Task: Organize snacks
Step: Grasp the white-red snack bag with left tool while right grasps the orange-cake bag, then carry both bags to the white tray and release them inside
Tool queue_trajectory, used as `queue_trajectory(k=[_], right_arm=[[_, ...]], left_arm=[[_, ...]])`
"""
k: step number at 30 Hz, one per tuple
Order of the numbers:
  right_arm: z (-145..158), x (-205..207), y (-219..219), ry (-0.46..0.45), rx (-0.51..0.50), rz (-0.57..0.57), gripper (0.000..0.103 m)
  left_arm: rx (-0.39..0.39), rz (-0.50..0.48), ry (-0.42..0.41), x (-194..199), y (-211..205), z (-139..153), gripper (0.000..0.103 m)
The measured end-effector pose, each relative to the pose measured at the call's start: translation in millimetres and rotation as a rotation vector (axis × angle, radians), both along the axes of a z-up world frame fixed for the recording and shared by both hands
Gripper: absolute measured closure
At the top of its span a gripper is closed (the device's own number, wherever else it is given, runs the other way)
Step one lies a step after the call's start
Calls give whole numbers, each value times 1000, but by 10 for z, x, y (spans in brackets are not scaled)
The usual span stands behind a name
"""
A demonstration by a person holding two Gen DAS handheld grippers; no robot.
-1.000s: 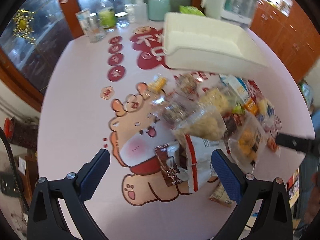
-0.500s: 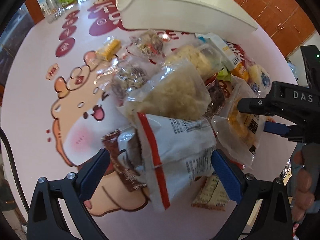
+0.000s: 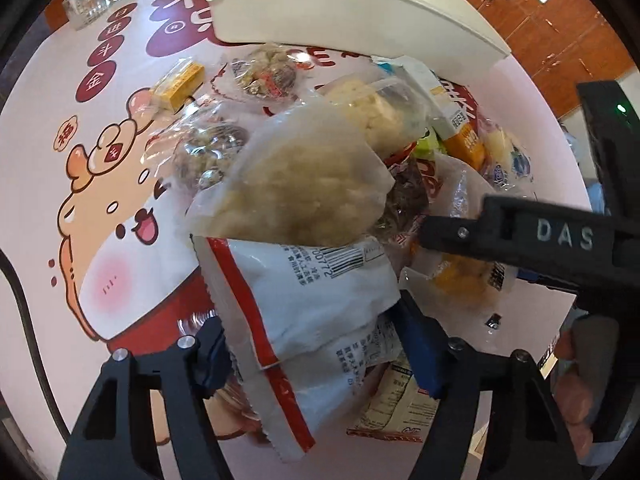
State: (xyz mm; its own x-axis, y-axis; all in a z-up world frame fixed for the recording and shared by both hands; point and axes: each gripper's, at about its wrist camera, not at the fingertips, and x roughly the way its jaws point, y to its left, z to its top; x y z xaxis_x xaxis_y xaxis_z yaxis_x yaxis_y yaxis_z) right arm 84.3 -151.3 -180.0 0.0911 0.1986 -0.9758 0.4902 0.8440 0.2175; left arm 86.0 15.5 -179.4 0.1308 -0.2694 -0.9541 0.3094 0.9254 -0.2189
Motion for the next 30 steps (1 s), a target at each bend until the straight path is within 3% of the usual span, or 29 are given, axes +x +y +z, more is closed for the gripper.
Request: queue_trajectory(k=[4,10,16,23,30], right_arm=[[45,-86,-26,-22,3,25,34],[181,-304,-131,-59,-10,75,38],[524,-448,-215,-141,-3,122,38],[1013,-463,-392,-276,-24,223,38],[1539,-143,-599,-413,-82,317,38]], left_arm=[[-19,12,-5,-49,-11,28,51],[-25,16,-38,-89,61,219,63],[-40,34,-118,-186,125,568,64],[-66,88,-262,-247,40,1241,64],[-31,118,-423,59,-248,1818,64]])
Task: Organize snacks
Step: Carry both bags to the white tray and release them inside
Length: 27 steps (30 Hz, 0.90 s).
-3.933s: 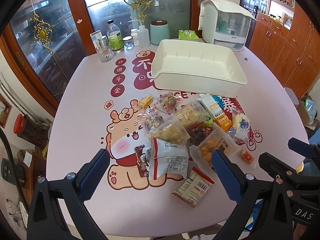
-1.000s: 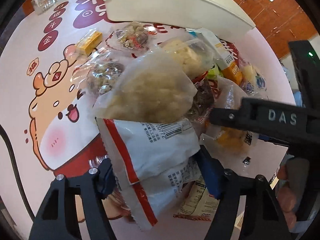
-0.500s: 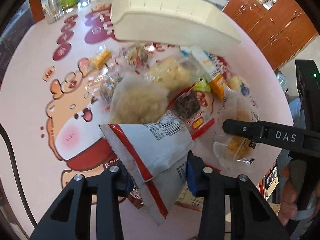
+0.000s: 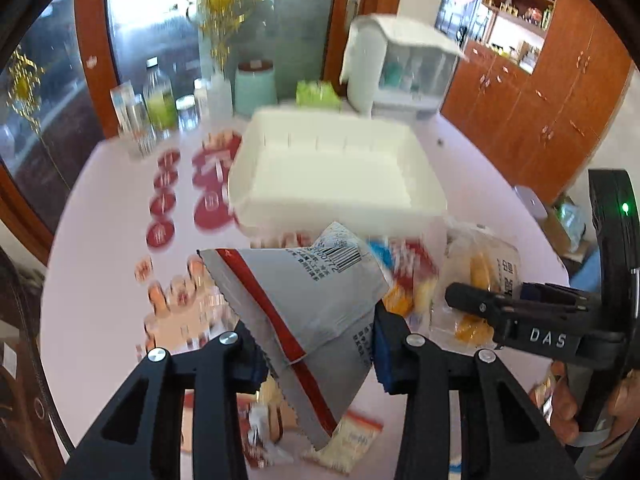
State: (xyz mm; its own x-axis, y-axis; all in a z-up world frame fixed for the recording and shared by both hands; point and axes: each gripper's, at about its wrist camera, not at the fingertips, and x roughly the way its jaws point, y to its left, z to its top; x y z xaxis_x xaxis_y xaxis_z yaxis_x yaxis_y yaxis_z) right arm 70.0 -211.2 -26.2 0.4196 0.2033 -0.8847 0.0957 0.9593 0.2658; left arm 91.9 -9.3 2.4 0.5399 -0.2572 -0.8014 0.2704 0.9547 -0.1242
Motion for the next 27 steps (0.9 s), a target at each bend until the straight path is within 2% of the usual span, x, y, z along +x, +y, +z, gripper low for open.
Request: queue_trajectory(k=[6,11,16,19,27], right_arm=[[400,443,-163,-134,-101,21,38],[620,847,-174,-247,-209,37,38],[651,1164,-169,-315,-302,38,37],[563,1349,-189,-317,-307,29,37],[176,1783,-222,-235,-301,22,34]], left_arm=[[34,37,-112,488,-253,361,64],[81,74,-161,964,-400,458,64],[120,95,-136,1450,-498,330,64],[144,98,-107,1684,-553,169,63],[189,99,-43,2045,-689,-263,62]])
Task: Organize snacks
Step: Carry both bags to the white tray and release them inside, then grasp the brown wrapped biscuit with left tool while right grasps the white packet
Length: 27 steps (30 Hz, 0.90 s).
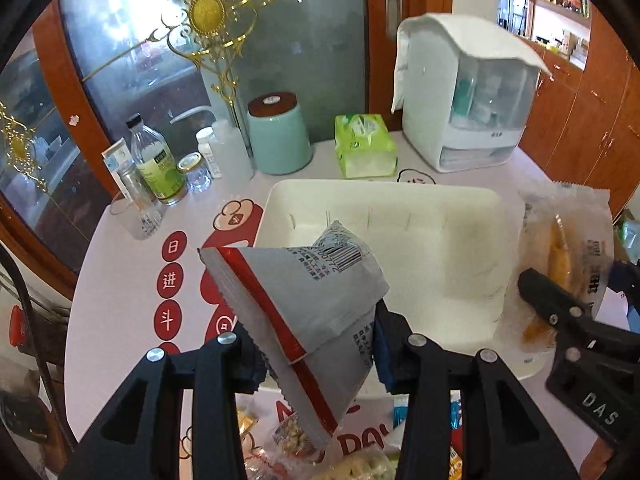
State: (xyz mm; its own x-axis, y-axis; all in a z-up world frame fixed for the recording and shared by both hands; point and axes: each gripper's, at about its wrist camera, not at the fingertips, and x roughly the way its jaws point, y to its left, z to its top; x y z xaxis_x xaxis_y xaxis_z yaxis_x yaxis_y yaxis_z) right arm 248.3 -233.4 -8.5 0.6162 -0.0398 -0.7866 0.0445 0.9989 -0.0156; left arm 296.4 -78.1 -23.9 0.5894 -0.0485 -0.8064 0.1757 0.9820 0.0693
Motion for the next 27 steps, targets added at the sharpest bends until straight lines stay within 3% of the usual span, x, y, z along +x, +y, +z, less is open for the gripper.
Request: queue_trajectory(k=[3,5,8,12,27], right_arm=[[-140,97,-5,41,17,7,29],[-206,129,3,56,16,6,23],[-170,102,29,11,-26,-4,24],[-77,72,58,-16,-54,11,24],[263,-343,165,-110,-71,23,24]], left_arm=[[14,7,20,65,-34,-101,54],[32,14,18,88,-45,-143,26],[36,42,-14,69,12,-141,12],[-1,31,-3,39,70,-137,12],[-56,5,-110,-528,253,83,12]])
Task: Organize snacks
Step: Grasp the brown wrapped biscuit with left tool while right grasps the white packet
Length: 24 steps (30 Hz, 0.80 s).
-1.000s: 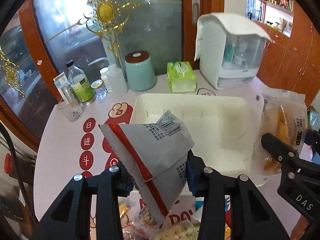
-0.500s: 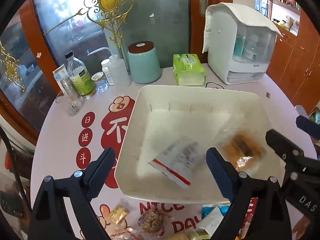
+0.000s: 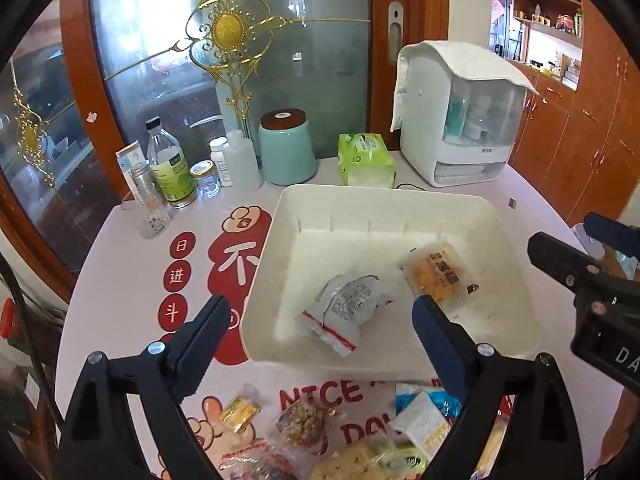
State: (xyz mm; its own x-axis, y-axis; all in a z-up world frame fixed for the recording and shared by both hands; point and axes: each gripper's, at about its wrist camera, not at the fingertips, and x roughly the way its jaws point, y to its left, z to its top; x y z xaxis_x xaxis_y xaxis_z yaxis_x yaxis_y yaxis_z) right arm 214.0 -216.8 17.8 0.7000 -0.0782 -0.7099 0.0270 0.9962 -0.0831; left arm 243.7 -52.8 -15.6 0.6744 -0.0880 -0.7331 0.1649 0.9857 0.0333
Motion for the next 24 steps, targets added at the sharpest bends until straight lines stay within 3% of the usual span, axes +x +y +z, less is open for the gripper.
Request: queue_trajectory(k=[7,11,24], right_arm=[[125,-405,88,-12,-2,25,24],[176,-698,128,-14,21,48,24],[-60,-1568,464,148,158,231,24]], left_arm=[[-38,-8,29,-404,244,84,12],[4,-26,32,-745,346,112,12],[31,-65,36,-1781,871,133,11]])
